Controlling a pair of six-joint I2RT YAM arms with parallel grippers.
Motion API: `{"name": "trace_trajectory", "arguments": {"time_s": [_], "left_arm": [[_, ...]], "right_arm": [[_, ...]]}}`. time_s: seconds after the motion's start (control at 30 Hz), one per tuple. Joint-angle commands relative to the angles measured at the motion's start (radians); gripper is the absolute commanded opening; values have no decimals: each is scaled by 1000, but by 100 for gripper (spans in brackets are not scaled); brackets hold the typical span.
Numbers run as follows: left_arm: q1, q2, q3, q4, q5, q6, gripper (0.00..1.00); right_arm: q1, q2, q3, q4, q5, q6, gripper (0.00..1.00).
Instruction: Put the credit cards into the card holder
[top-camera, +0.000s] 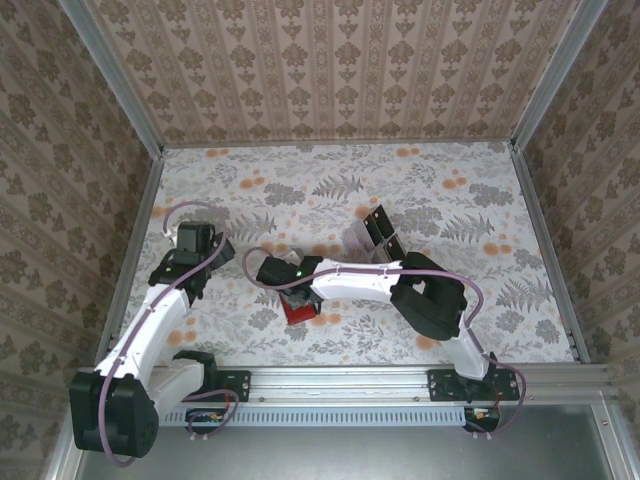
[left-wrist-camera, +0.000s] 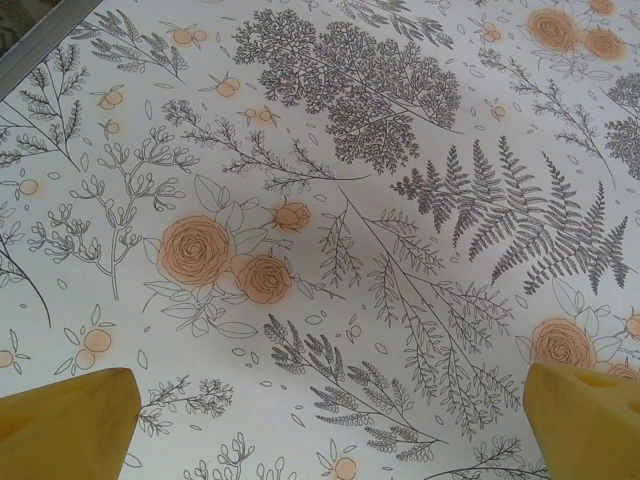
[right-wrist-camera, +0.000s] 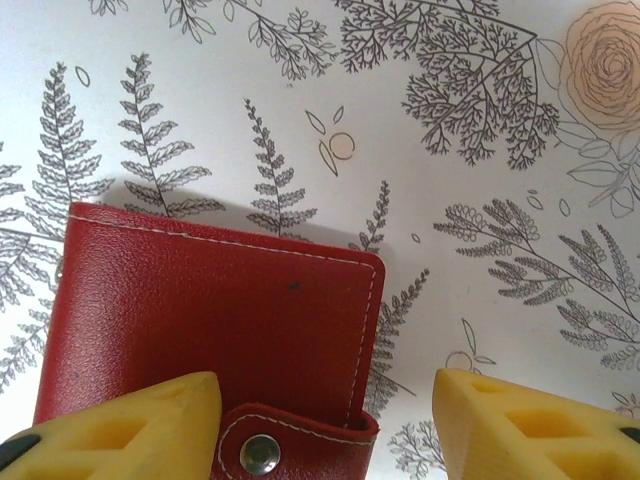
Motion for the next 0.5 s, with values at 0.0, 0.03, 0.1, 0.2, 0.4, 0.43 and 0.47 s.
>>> {"name": "trace_trajectory", "arguments": {"time_s": [0.0, 0.03, 0.1, 0.2, 0.4, 0.43, 0.47], "left_arm": [[10, 3, 8, -2, 11, -14, 100], [8, 4, 9, -2, 12, -14, 100], [9, 5, 8, -2, 13, -11, 100], [9, 7, 9, -2, 15, -14, 100], [9, 7, 7, 0, 16, -14, 100], [10, 8, 8, -1, 15, -14, 100], [9, 8, 6, -1, 16, -14, 100]], "right_arm": [[15, -62, 3, -38, 32, -9, 60], [18, -68, 5, -37, 31, -10, 60], [24, -75, 5, -37, 30, -10, 60], [27, -76, 4, -38, 30, -9, 60], [27, -59, -16, -28, 21, -4, 59], [28, -52, -20, -26, 22, -2, 58], [27, -44, -23, -23, 25, -2, 57]]}}
